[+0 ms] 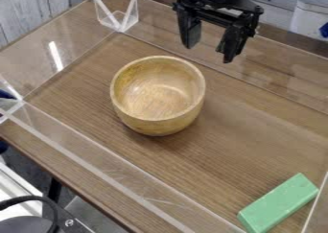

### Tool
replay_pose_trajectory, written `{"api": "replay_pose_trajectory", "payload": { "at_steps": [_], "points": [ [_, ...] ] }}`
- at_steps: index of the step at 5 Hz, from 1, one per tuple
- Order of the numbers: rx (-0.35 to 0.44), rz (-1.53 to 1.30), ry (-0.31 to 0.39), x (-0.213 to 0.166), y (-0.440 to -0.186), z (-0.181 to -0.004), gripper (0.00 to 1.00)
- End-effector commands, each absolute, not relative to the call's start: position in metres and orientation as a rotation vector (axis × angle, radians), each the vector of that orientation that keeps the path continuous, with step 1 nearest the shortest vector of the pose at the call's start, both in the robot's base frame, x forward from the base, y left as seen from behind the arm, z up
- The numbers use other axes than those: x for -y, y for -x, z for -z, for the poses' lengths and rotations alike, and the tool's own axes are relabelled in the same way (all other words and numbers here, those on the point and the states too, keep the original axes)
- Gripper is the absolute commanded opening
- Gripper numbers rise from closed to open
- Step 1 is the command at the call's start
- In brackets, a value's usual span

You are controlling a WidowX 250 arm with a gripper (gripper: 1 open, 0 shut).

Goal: Put the green block in the brown bowl

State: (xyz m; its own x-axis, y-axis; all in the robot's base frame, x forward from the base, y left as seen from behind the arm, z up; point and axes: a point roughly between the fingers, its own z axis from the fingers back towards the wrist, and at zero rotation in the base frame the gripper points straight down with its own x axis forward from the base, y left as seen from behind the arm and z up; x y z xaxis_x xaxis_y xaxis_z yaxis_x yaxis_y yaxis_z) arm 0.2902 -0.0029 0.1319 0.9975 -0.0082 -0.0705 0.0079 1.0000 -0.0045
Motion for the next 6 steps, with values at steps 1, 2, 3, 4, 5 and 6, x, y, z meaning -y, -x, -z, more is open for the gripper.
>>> {"api": "replay_pose_trajectory", "payload": {
  "at_steps": [1,2,3,4,5,6],
  "points": [
    [-0.095,0.015,0.007,0.006,-0.287,-0.123,1.0],
    [-0.101,0.057,0.015,0.021,-0.275,-0.119,1.0],
    [-0.098,0.124,0.026,0.043,-0.259,-0.116,1.0],
    [-0.096,0.182,0.034,0.076,-0.249,-0.111,1.0],
    [-0.106,0.225,0.039,0.103,-0.24,-0.102,1.0],
    [-0.109,0.267,0.047,0.124,-0.233,-0.095,1.0]
  ]
}}
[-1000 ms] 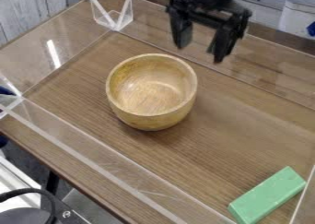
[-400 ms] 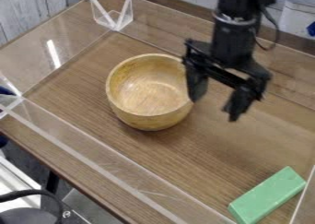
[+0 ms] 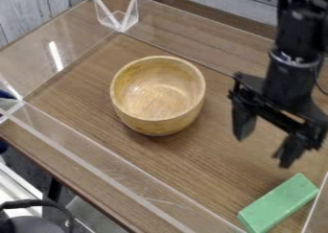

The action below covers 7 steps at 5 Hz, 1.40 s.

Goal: Put the green block in the brown bowl

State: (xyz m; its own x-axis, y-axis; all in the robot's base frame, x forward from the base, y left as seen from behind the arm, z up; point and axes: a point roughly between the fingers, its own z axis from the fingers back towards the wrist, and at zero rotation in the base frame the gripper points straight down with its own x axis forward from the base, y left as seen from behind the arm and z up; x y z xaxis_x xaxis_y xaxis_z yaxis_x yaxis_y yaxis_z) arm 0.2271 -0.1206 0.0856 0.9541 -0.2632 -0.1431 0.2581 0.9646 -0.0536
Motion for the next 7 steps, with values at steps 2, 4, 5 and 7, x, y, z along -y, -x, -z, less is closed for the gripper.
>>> {"api": "replay_pose_trajectory", "payload": {
  "at_steps": [2,4,5,7],
  "points": [
    [-0.129,0.349,0.075,0.152,-0.222,-0.068,1.0],
    [-0.145,0.41,0.088,0.158,-0.224,-0.046,1.0],
    [-0.135,0.434,0.093,0.158,-0.229,-0.043,1.0],
    [-0.112,0.467,0.103,0.16,-0.238,-0.04,1.0]
  ]
}}
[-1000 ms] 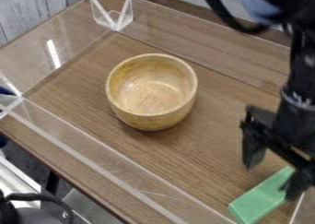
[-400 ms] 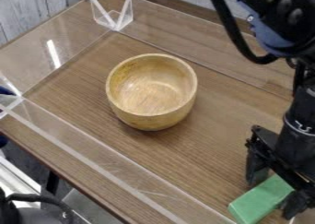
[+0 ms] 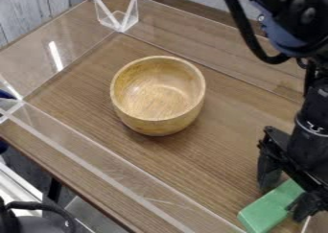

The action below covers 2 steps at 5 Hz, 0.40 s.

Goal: Put the green block in the brown bowl

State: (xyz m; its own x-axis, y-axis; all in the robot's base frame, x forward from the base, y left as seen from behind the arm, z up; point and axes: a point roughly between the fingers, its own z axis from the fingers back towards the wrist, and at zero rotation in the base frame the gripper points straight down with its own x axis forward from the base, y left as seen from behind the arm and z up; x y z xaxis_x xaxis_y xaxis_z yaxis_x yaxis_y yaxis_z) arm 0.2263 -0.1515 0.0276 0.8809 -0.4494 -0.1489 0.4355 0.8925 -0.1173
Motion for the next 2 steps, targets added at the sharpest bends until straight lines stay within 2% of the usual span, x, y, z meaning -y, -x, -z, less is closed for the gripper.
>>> {"api": "replay_pose_trajectory", "payload": {
  "at_steps": [1,2],
  "points": [
    [-0.105,0.478,0.108,0.161,-0.2405,-0.0383,1.0],
    [-0.101,0.488,0.111,0.1609,-0.2437,-0.0356,1.0]
  ]
}}
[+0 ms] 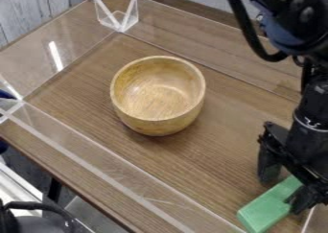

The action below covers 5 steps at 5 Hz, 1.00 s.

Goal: Put the green block in the brown bowl

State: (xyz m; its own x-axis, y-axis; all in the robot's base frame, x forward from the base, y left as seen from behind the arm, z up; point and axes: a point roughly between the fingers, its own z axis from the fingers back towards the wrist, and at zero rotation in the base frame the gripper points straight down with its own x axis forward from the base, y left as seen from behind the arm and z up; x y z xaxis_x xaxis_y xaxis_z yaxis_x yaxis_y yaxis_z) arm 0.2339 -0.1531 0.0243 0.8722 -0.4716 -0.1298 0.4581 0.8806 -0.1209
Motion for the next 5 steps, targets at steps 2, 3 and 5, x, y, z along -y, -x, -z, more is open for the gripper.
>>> {"api": "replay_pose_trajectory", "payload": {
  "at_steps": [2,3,5],
  "points": [
    [-0.093,0.496,0.119,0.1574,-0.2467,-0.0337,0.0],
    [-0.096,0.501,0.125,0.1559,-0.247,-0.0318,0.0],
    [-0.104,0.508,0.136,0.1546,-0.2473,-0.0279,0.0]
  ]
}}
